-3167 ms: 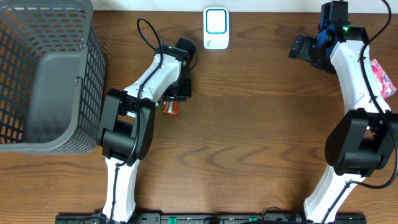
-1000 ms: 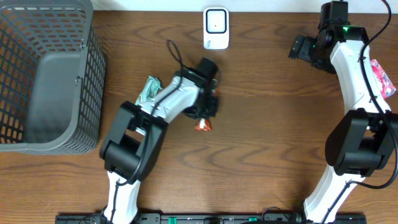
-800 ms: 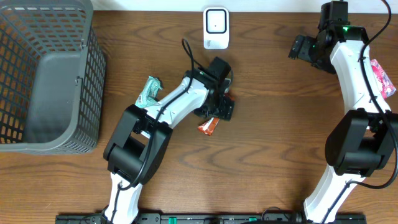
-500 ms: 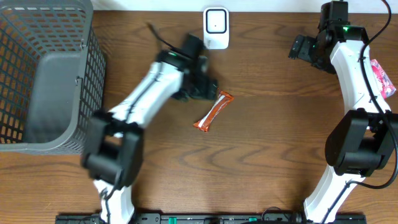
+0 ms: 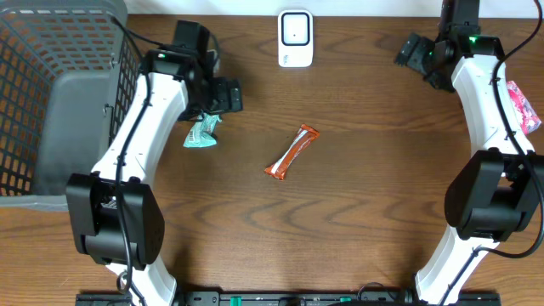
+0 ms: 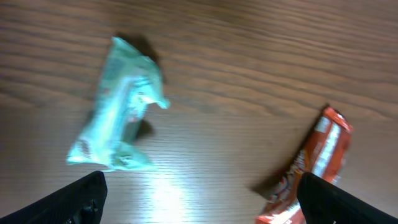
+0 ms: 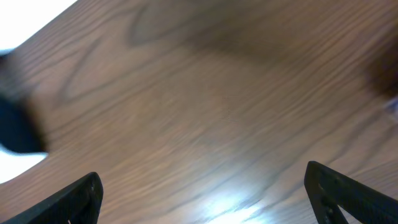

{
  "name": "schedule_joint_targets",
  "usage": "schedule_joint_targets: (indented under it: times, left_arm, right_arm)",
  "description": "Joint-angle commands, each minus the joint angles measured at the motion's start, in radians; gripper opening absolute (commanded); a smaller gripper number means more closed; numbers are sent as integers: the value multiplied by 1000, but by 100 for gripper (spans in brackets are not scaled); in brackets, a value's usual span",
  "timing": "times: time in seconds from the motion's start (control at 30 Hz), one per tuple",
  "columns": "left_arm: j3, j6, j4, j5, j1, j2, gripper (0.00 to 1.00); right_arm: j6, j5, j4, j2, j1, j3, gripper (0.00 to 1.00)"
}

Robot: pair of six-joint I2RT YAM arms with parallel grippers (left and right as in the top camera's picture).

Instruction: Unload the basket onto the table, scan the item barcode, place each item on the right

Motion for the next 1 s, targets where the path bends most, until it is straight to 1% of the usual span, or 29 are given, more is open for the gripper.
schedule_joint_targets:
  times: [0.0, 0.03, 0.07, 0.13, 0.17, 0.23, 0.3, 0.37, 0.47, 0.57, 0.67, 0.77, 0.83, 0.97]
  left_arm:
    - [-2, 7, -18, -63, 29, 7, 98]
    - [-2, 6, -20, -83, 34, 7, 98]
    - [-3, 6, -22, -110, 39, 7, 98]
    - [-4, 7, -26, -130, 47, 7, 98]
    - [-4, 6, -32, -130, 50, 7, 98]
    - [-4, 7, -36, -130, 50, 7, 98]
    - [-4, 7, -37, -130, 50, 7, 98]
    - [-4, 7, -36, -130, 50, 7, 98]
    - [-4, 7, -36, -130, 50, 7, 98]
    - [-4, 6, -36, -130, 50, 7, 98]
    - [-4, 7, -36, -130, 50, 7, 98]
    - [-4, 7, -36, -130, 50, 7, 98]
    - [-4, 6, -36, -130, 50, 7, 98]
    - [-4, 7, -36, -130, 50, 7, 98]
  right_arm:
    - [64, -391, -35, -3, 0, 3, 99]
    - [24, -502, -57, -3, 3, 3, 99]
    - [-6, -571, -80, 0, 9, 3, 99]
    - [-19, -595, -145, 2, 31, 3, 99]
    - [-19, -569, -185, 2, 45, 3, 99]
    - [-19, -444, -285, 2, 87, 3, 99]
    - [-19, -352, -340, 2, 120, 3, 99]
    - [-19, -320, -367, 2, 153, -3, 99]
    - [10, -339, -343, 2, 207, -31, 99]
    - [-11, -336, -281, 2, 248, -76, 99]
    - [1, -437, -228, 2, 249, -139, 99]
    - [9, -543, -166, 2, 238, -207, 89]
    - [43, -621, -120, 2, 236, -258, 83]
    - [84, -771, -6, 2, 260, -360, 83]
